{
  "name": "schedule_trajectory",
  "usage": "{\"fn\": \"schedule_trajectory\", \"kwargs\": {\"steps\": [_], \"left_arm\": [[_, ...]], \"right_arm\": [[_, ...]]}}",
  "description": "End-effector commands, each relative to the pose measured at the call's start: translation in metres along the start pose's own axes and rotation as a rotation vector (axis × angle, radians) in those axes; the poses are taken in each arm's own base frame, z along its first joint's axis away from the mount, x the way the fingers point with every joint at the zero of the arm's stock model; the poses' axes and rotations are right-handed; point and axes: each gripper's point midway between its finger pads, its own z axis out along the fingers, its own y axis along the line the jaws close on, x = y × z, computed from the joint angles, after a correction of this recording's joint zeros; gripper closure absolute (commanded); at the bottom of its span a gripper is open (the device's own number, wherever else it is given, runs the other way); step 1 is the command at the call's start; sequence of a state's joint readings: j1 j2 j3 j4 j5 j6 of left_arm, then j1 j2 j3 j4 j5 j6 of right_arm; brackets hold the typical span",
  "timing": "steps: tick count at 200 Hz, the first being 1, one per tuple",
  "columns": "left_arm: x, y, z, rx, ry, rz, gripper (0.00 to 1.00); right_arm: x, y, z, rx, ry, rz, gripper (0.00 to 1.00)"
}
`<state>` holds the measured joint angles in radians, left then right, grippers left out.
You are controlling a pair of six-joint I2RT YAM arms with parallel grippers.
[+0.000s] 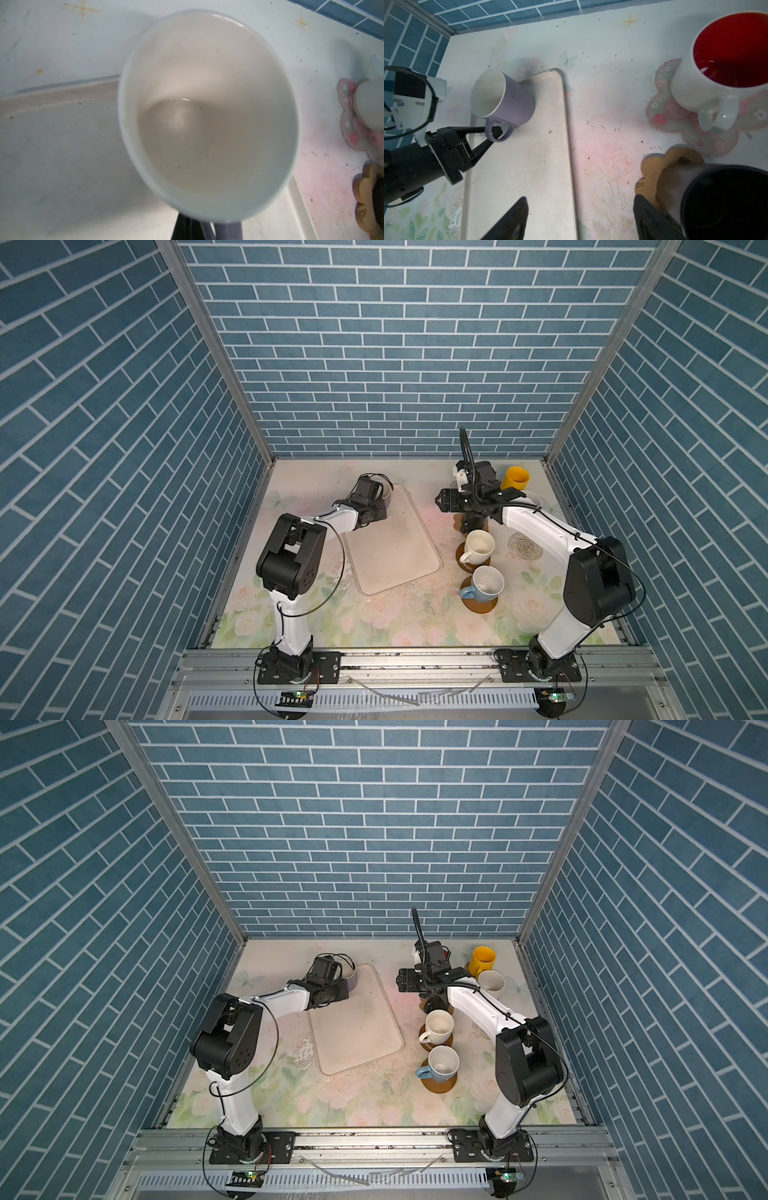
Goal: Place cups on coasters
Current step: Rotate the cup on the tray, then pick up the cup from the tray.
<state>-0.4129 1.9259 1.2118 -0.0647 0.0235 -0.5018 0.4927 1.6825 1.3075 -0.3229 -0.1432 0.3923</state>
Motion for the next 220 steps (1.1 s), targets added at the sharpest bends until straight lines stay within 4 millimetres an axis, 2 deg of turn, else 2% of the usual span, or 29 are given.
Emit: {"fn": "schedule_trajectory", "kwargs": {"steps": [1, 19, 33, 64, 97, 145, 173, 203, 220], "left_arm": [[-0.012, -0.019, -0.016, 0.024, -0.052, 0.021, 1.00], [-0.013, -0.019, -0.027, 0.022, -0.060, 0.021, 1.00], [-0.018, -0.018, -0.044, 0.021, -0.084, 0.022, 1.00], [-0.024, -0.012, -0.083, 0.001, -0.125, 0.020, 0.91], [-0.022, -0.001, -0.122, -0.020, -0.162, 0.007, 0.78], [0.002, 0.020, -0.156, -0.053, -0.160, -0.009, 0.60], [0.017, 0.036, -0.169, -0.089, -0.160, -0.015, 0.44], [0.027, 0.045, -0.179, -0.092, -0.173, -0.011, 0.15], [0.032, 0.048, -0.185, -0.089, -0.179, -0.011, 0.06]], "right_arm": [[-0.016, 0.011, 0.003, -0.027, -0.016, -0.026, 0.20], [-0.016, 0.011, 0.006, -0.025, -0.002, -0.025, 0.21], [-0.017, 0.012, 0.007, -0.015, 0.000, -0.031, 0.22], [-0.014, 0.019, 0.015, -0.004, 0.023, -0.047, 0.23], [-0.010, 0.042, 0.032, -0.037, 0.041, -0.086, 0.24], [-0.006, 0.080, 0.062, -0.102, 0.080, -0.154, 0.27], [-0.004, 0.098, 0.078, -0.107, 0.093, -0.183, 0.28], [0.003, 0.112, 0.097, -0.116, 0.123, -0.192, 0.30], [0.006, 0.118, 0.106, -0.115, 0.132, -0.201, 0.30]]}}
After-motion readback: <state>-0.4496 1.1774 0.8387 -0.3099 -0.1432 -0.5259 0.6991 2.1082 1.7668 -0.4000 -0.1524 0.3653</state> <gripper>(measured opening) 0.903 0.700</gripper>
